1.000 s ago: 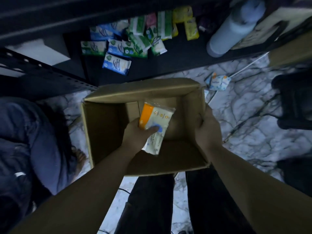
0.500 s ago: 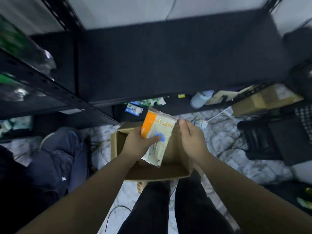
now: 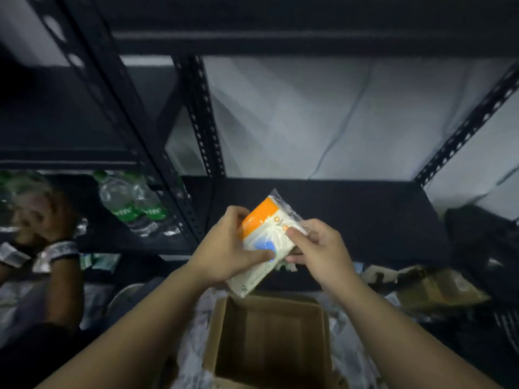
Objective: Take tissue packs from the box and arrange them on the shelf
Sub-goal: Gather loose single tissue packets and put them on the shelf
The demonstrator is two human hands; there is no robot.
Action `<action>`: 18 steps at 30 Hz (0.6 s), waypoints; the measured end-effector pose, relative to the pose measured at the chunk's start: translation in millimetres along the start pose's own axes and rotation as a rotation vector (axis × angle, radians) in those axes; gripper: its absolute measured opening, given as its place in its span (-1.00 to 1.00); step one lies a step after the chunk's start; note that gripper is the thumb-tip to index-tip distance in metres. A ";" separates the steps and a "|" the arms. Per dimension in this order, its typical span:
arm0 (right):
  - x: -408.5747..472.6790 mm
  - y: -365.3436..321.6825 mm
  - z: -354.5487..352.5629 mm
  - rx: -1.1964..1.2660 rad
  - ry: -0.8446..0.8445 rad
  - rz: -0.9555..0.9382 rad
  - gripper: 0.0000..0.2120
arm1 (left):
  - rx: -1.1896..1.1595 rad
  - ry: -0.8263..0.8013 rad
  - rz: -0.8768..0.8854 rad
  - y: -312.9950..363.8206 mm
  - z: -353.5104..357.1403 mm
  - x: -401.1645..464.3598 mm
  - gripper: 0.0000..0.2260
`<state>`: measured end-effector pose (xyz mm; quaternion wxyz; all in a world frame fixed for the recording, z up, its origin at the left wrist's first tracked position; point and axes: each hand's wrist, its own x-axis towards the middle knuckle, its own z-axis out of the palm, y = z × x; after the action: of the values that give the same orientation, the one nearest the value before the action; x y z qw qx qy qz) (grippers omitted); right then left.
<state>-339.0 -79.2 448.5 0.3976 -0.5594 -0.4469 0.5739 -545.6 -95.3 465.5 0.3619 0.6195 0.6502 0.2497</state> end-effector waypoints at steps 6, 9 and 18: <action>-3.7 -91.8 23.0 0.181 -0.049 -0.157 -0.90 | 0.372 0.229 0.226 58.6 -69.7 -18.2 0.17; -2.5 -134.5 30.2 0.200 -0.087 -0.226 -0.86 | 0.465 0.346 0.276 80.2 -96.9 -14.8 0.17; -5.7 -211.1 28.4 -0.096 0.005 -0.576 -0.69 | 0.419 0.309 0.435 141.1 -177.4 -14.2 0.01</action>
<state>-376.3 -26.5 651.6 0.5184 -0.4290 -0.6128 0.4144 -596.2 -72.1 685.7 0.0623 0.7596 0.5870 0.2730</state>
